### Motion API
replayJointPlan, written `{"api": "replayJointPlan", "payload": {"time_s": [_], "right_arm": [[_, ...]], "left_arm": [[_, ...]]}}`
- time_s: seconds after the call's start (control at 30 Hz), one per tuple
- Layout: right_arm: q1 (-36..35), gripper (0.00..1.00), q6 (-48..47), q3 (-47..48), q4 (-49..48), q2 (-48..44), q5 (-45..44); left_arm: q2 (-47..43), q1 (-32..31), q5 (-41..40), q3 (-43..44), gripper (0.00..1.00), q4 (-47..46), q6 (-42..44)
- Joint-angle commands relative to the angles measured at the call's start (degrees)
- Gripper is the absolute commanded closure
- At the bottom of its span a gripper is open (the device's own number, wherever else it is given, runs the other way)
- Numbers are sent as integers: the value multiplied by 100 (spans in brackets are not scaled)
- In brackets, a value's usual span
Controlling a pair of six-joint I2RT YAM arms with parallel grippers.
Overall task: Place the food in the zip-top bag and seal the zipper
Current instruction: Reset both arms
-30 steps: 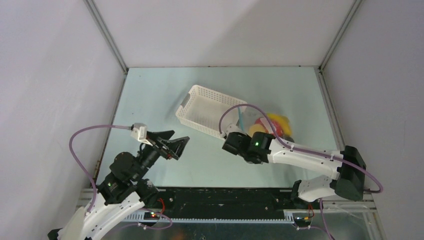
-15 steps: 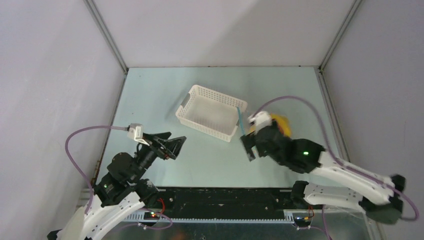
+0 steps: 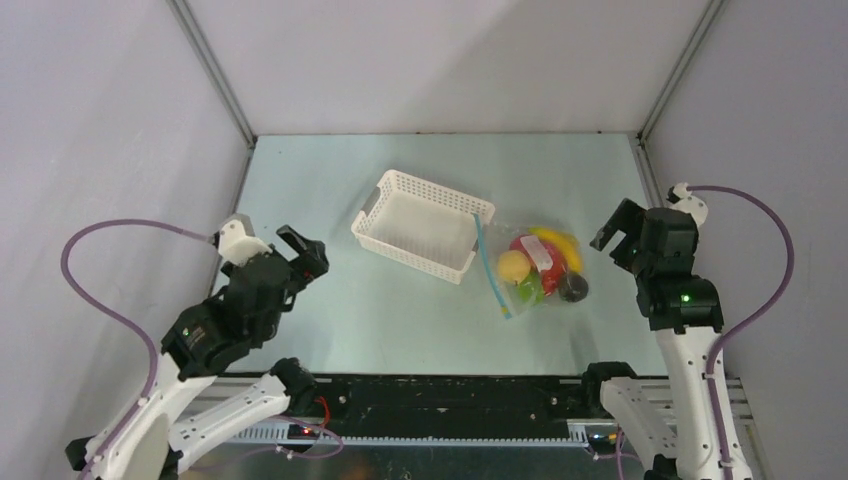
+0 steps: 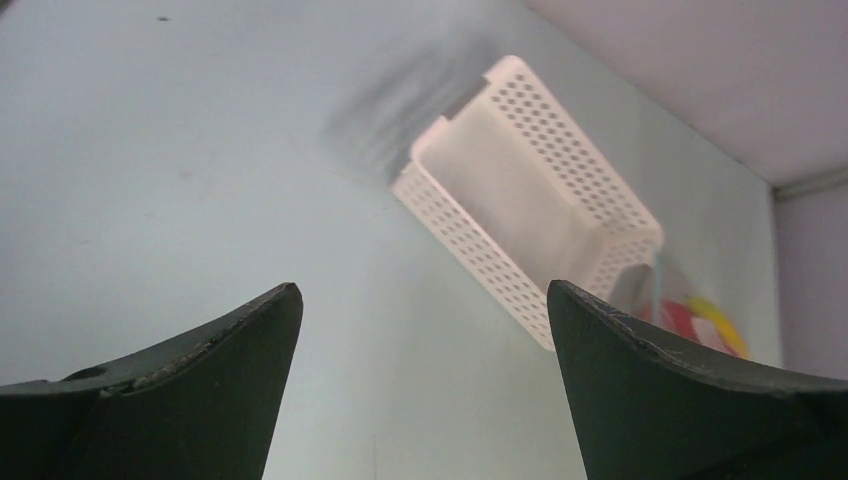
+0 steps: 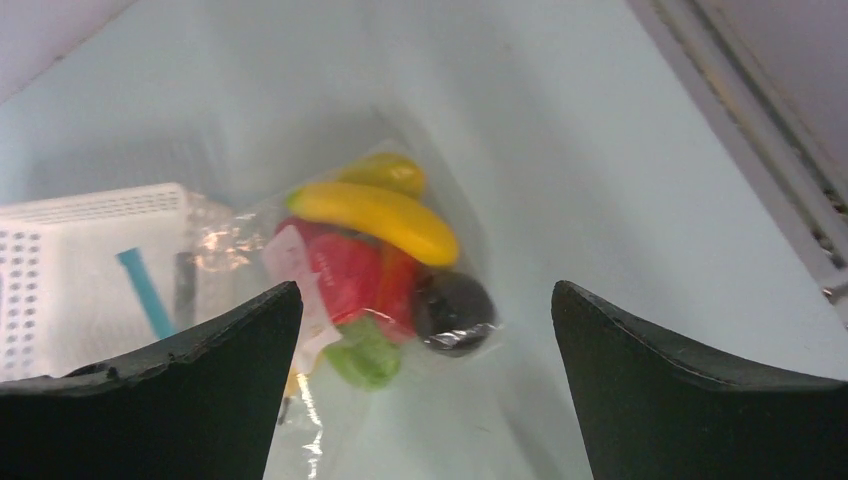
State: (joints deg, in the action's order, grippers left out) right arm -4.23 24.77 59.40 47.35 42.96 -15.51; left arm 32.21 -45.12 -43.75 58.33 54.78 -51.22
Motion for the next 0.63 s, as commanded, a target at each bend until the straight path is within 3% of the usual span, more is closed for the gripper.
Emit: {"api": "replayJointPlan", "payload": {"time_s": [0.0, 0.2, 0.6], "right_arm": [[360, 1, -374, 238, 219, -162, -228], [370, 1, -419, 200, 210, -247, -560], [374, 1, -577, -138, -96, -584, -656]], "left_arm": [[430, 327, -678, 280, 0, 809, -523], [128, 1336, 733, 43, 0, -147, 232], [-23, 1392, 902, -256, 0, -46, 233]]}}
